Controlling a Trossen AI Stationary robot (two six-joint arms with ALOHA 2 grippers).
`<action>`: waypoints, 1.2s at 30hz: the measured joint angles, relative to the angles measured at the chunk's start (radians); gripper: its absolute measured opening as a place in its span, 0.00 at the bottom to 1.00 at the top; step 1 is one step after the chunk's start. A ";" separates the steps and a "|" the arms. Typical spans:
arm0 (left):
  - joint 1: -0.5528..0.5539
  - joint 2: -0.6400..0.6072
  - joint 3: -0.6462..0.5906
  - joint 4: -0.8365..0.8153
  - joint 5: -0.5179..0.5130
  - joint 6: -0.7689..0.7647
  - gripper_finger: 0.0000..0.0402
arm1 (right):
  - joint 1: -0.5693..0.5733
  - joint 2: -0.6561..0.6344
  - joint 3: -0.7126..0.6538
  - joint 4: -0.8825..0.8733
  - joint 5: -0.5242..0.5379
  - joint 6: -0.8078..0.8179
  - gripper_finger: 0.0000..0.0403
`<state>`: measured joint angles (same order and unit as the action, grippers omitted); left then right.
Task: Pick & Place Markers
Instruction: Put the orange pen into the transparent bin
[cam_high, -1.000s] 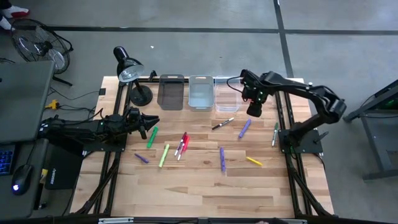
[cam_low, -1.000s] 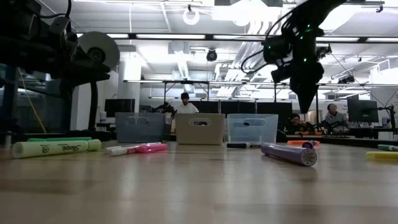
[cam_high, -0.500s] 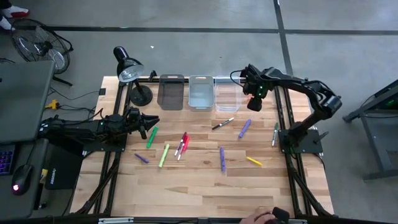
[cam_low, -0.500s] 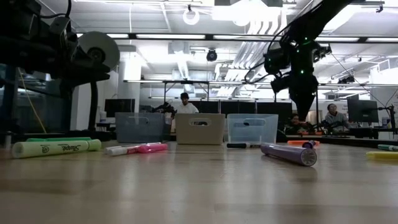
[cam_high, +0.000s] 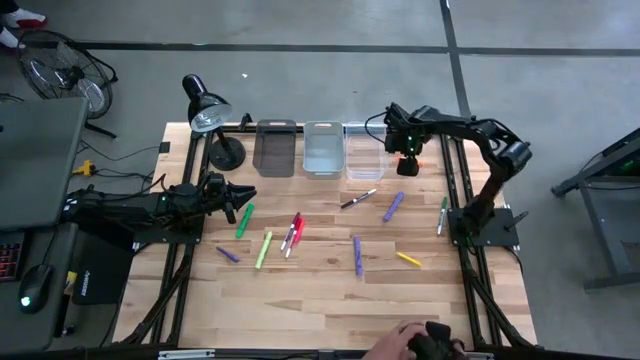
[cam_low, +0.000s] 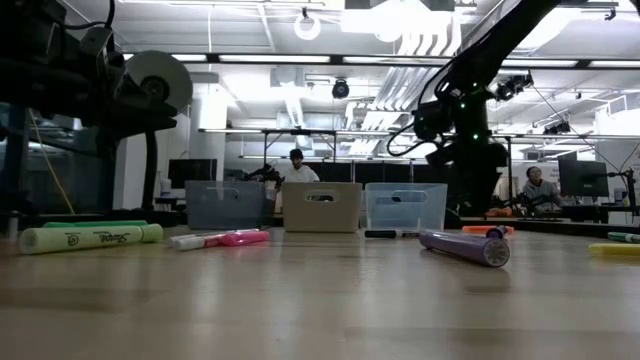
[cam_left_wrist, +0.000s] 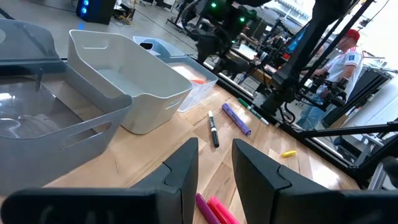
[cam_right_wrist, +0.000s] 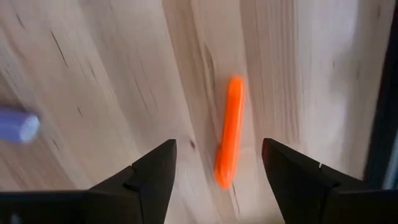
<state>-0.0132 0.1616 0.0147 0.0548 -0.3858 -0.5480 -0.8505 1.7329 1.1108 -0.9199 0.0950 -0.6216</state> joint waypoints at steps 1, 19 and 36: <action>0.000 0.000 0.000 0.000 0.000 0.000 0.24 | -0.006 0.009 0.011 -0.002 -0.021 -0.005 0.56; 0.000 0.000 0.000 0.000 0.000 0.000 0.24 | -0.125 0.037 -0.013 -0.031 -0.117 -0.118 0.56; 0.000 0.000 0.000 0.000 0.000 0.000 0.24 | -0.125 0.037 -0.112 0.136 -0.079 -0.087 0.56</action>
<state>-0.0132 0.1612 0.0147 0.0547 -0.3855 -0.5480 -0.9752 1.7695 0.9984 -0.7837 0.0164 -0.7086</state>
